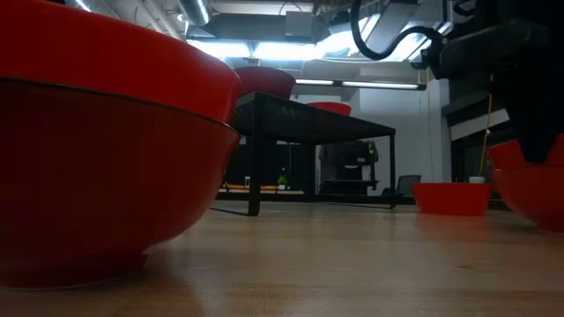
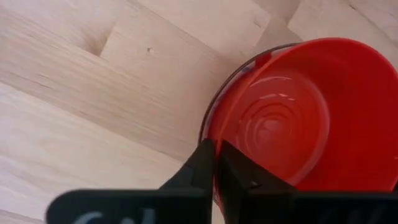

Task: Pick & Place Mini bowls
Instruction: Stack the red bowl on the red bowl on the shelf

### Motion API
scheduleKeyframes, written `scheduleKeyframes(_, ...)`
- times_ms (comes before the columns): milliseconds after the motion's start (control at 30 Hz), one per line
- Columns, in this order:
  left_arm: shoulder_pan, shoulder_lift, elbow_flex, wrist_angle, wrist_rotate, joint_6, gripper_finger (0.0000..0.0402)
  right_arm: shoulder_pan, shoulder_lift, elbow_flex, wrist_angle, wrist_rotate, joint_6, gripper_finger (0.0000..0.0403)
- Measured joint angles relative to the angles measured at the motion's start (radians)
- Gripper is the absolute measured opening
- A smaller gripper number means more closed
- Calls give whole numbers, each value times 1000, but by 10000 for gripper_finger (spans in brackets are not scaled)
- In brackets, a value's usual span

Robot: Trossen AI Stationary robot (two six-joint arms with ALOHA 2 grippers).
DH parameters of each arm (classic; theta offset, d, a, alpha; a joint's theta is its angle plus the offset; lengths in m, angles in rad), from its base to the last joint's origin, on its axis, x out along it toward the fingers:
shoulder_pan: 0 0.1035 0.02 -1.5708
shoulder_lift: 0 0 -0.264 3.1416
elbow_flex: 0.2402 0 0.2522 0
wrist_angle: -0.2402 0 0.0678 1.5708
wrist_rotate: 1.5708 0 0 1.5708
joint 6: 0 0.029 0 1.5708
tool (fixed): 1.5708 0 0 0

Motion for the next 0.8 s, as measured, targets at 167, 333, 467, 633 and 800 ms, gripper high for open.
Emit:
scheduleKeyframes(167,0,0,0,0,0,0,4,0,0,0,1,-20,1,12)
scheduleKeyframes(333,0,0,0,0,0,0,4,0,0,11,-7,-30,0,8)
scheduleKeyframes(467,0,0,0,0,0,0,4,0,0,46,-49,-36,-2,5)
scheduleKeyframes(633,0,0,0,0,0,0,4,0,0,123,-169,-35,-7,5)
scheduleKeyframes(800,0,0,0,0,0,0,4,0,0,222,-281,-21,-44,3)
